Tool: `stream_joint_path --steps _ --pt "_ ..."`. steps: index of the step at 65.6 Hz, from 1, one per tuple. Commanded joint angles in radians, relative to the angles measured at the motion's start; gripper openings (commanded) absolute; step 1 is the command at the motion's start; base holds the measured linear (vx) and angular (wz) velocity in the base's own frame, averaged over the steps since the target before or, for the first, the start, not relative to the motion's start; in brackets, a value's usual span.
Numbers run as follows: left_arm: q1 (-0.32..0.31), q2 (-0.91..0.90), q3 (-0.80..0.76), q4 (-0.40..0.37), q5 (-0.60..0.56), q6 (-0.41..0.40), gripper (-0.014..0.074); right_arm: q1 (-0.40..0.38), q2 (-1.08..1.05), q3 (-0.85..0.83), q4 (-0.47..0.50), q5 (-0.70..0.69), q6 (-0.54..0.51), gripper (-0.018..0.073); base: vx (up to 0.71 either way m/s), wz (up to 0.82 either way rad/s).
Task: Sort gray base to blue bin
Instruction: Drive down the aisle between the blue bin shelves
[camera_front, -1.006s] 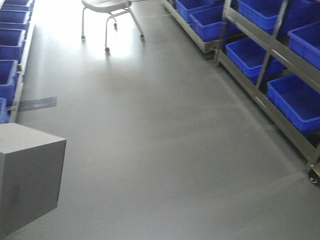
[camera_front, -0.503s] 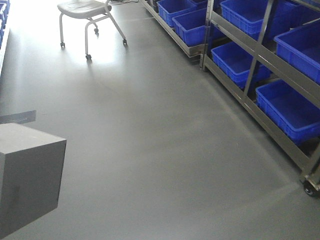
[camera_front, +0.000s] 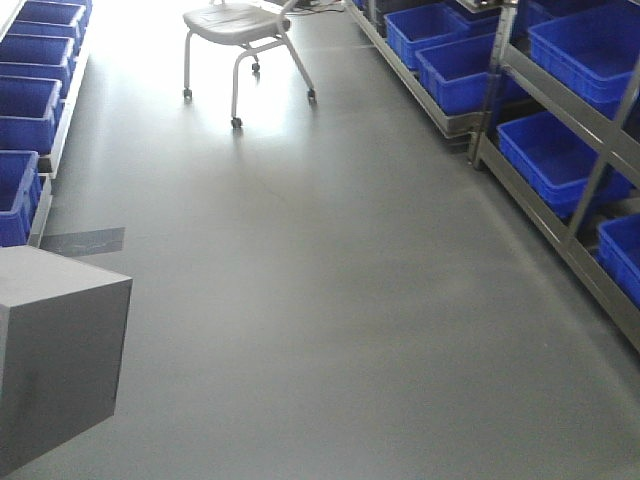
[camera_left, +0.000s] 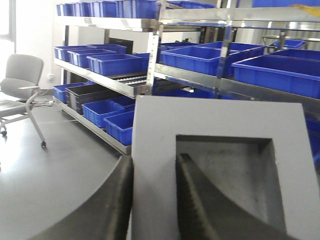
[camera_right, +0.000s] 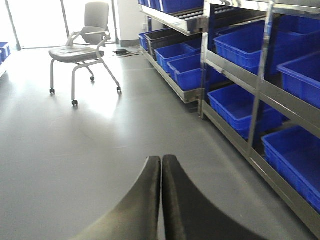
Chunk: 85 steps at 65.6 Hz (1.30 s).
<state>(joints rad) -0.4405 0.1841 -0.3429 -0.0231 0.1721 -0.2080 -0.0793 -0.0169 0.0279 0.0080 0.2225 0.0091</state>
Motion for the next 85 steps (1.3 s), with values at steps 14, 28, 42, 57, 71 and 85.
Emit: stream_joint_path --steps 14,28,42,57,71,85 --pt "-0.006 0.01 -0.028 -0.005 -0.109 -0.007 0.0004 0.0 0.003 0.001 -0.008 -0.075 -0.009 -0.0005 0.32 0.18" --pt "-0.006 0.01 -0.028 -0.005 -0.109 -0.007 0.0004 0.0 0.003 0.001 -0.008 -0.075 -0.009 -0.0005 0.33 0.06" --pt "-0.006 0.01 -0.028 -0.005 -0.109 -0.007 0.0004 0.0 0.003 0.001 -0.008 -0.075 -0.009 -0.0005 0.34 -0.06" --pt "-0.006 0.01 -0.028 -0.005 -0.109 -0.007 0.0004 0.0 0.003 0.001 -0.008 -0.075 -0.009 -0.0005 0.33 -0.13" --pt "-0.006 0.01 -0.028 -0.005 -0.109 -0.007 0.0004 0.0 0.003 0.001 -0.008 -0.075 -0.009 -0.0005 0.34 -0.03" --pt "-0.006 0.01 -0.028 -0.005 -0.109 -0.007 0.0004 0.0 0.003 0.001 -0.008 -0.075 -0.009 -0.0005 0.35 0.08"
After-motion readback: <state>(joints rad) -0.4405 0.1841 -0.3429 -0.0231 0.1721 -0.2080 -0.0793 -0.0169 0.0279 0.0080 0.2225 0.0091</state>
